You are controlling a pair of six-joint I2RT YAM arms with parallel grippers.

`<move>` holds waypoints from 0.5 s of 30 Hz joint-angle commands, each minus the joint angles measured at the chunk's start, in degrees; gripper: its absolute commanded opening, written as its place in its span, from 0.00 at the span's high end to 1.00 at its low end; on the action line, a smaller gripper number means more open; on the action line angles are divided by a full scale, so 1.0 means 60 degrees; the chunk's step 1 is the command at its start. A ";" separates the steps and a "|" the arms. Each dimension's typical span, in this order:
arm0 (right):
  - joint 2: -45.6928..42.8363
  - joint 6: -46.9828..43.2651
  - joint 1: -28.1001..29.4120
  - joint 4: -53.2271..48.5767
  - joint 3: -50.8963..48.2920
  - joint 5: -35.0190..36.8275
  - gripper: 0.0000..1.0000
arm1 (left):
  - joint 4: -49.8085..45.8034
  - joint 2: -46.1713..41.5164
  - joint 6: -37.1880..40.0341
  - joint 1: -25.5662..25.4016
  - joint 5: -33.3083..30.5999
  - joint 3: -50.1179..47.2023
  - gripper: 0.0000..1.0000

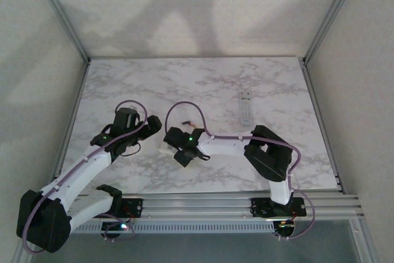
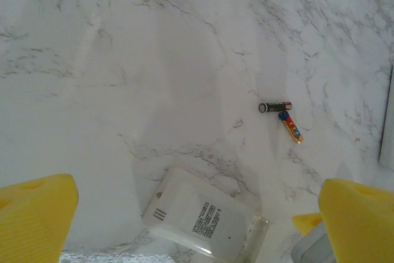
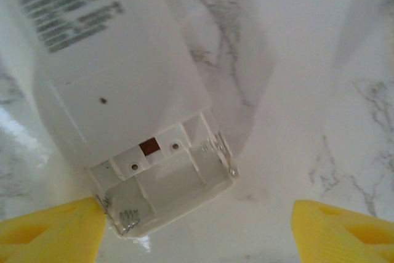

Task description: Load the batteries into the remote control

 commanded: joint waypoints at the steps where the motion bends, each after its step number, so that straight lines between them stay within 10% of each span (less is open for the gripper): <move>1: -0.0092 -0.0050 -0.0149 -0.0135 -0.0101 0.0186 0.21 | 0.0242 0.0071 0.0030 0.0071 0.0121 -0.0134 0.00; 15: -0.2511 0.1968 -0.1495 0.1532 -0.0591 -0.2293 0.18 | 0.0095 0.0059 0.0585 0.0084 0.0363 -0.0062 0.01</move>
